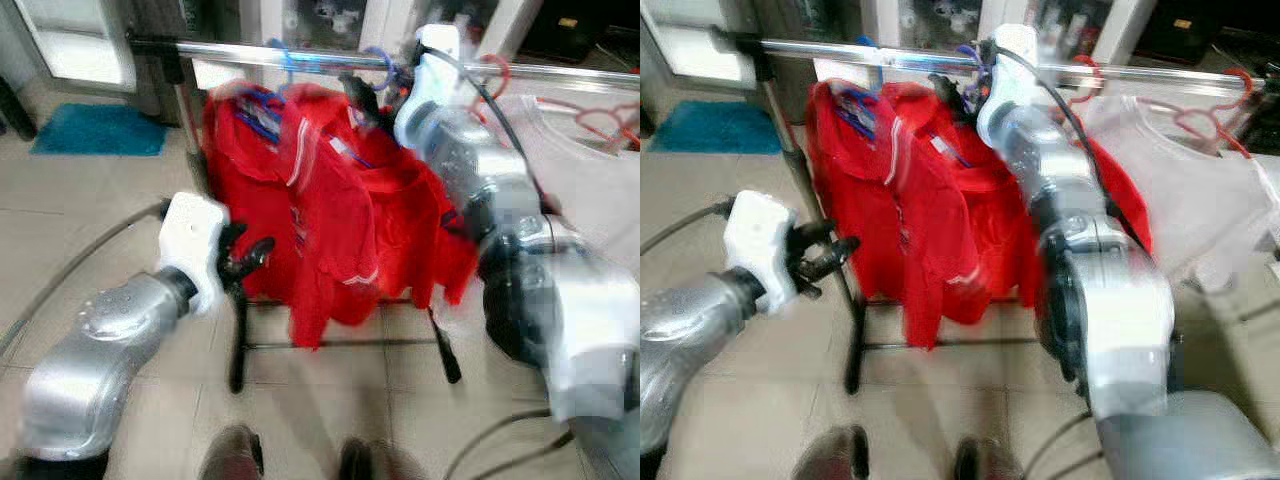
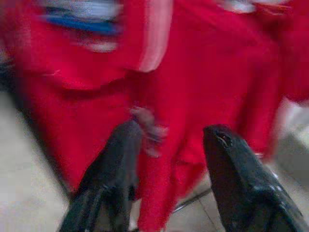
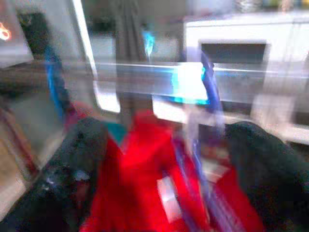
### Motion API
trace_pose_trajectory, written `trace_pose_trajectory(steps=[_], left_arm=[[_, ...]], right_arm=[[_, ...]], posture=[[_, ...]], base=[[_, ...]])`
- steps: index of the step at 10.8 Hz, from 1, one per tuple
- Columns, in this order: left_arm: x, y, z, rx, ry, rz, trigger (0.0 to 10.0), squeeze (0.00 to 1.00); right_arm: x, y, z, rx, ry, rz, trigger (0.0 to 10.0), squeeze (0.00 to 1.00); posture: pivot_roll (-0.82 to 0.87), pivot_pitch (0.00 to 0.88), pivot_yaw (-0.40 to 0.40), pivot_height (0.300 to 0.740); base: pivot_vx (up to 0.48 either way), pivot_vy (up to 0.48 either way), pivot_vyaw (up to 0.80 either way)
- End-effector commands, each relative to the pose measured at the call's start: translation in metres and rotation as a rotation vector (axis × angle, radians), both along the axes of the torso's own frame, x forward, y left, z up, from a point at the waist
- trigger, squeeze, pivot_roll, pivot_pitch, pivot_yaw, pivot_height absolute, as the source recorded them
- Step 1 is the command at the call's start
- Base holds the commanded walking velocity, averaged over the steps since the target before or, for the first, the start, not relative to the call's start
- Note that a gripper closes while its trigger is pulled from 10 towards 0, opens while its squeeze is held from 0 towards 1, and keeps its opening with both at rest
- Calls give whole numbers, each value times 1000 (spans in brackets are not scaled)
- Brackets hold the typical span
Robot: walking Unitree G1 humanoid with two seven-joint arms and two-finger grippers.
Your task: Hang hanger
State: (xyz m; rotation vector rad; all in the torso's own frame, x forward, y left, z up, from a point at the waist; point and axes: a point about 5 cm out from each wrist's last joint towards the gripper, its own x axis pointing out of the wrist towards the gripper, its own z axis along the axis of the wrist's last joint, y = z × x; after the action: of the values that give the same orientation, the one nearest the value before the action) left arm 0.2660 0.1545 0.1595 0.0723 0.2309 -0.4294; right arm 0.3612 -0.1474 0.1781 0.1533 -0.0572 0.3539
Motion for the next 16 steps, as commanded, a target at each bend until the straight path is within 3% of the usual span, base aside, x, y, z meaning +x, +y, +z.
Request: trace_pose_trajectory(steps=[1,2,4,5,7,9,12,16], left_arm=[[4,6,-11,38,-12,83,10000,0],[6,3,-10,16,-19,71,10000,0],[7,1,-8,28,-32,52,10000,0],[6,3,-15,24,-34,74,10000,0],[-2,5,-31,6,16,91,10000,0],[-14,14,-47,14,41,207,10000,0],[-17,16,-51,19,41,223,10000,0],[-18,17,-53,24,47,242,10000,0]], right_arm=[[-42,-10,-38,11,85,-27,10000,0],[-54,-6,-42,19,70,-11,10000,0],[-53,-1,-34,4,59,17,10000,0],[-73,-6,-30,4,74,-24,10000,0],[-77,-18,-50,-81,134,-108,10000,0],[-94,-22,-67,-52,230,-130,10000,0],[-99,-20,-81,-11,324,-113,10000,0],[-98,-20,-84,-23,342,-123,10000,0]], posture=[[14,0,-6,740],[19,0,-9,740],[20,0,-17,740],[16,0,-17,740],[15,0,-20,740],[22,0,-36,740],[34,0,-47,740],[42,0,-54,740]], base=[[0,0,0],[0,0,0],[0,0,0],[0,0,0],[0,0,0],[0,0,0],[0,0,0],[0,0,0]])
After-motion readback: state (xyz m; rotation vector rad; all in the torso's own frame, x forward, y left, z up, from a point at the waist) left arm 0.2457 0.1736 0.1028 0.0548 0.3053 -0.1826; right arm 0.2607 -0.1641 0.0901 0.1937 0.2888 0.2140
